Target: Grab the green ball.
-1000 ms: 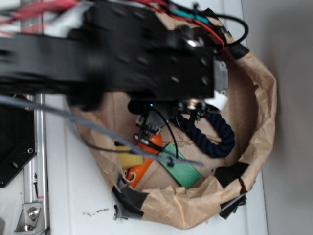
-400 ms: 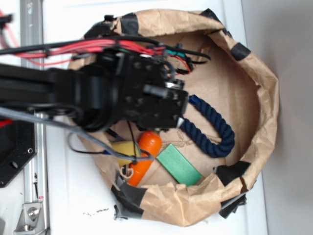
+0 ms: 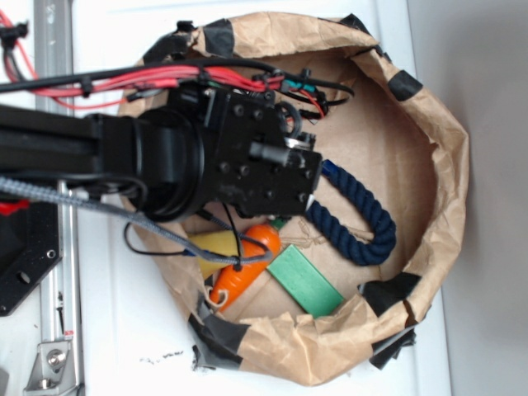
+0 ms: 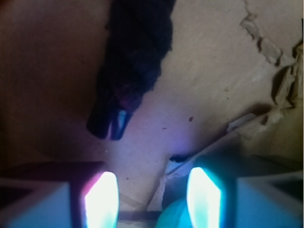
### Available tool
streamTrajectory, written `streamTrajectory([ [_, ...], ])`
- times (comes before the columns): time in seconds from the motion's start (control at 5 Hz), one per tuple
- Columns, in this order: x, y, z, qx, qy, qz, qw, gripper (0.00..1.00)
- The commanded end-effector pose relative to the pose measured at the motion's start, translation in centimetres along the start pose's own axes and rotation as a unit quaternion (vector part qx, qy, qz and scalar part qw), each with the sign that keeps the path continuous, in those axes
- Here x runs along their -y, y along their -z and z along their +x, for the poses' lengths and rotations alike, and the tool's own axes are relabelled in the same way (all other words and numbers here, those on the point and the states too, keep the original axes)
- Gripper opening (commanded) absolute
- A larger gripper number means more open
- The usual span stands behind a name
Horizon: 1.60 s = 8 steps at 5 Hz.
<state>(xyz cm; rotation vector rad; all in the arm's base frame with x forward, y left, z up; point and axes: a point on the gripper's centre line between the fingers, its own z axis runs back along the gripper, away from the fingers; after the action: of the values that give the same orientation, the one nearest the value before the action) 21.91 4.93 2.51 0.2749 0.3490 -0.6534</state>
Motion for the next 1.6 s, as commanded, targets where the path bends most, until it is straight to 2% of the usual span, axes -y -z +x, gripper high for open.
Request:
streamTrajectory([
  [0.0, -0.8, -0.3, -0.6, -0.004, -0.039, -0.005, 0.999, 0.19],
  [0.2, -1.7, -1.2, -1.9, 0.019, -0.073, -0.008, 0.997, 1.0],
  [0.4, -2.5, -1.8, -3.1, 0.022, -0.101, -0.005, 0.995, 1.0],
  [0.6, -3.2, -3.0, -3.8, 0.038, -0.133, -0.004, 0.99, 1.0],
  [0.8, -3.7, -1.9, -3.4, 0.017, -0.146, -0.015, 0.989, 1.0],
  [1.0, -3.7, 1.4, -2.3, -0.02, -0.152, -0.053, 0.987, 1.0],
  [1.2, -3.6, 1.8, -1.3, -0.018, -0.149, -0.058, 0.987, 1.0],
  [1.4, -3.2, 1.8, -0.4, 0.003, -0.149, -0.047, 0.988, 1.0],
])
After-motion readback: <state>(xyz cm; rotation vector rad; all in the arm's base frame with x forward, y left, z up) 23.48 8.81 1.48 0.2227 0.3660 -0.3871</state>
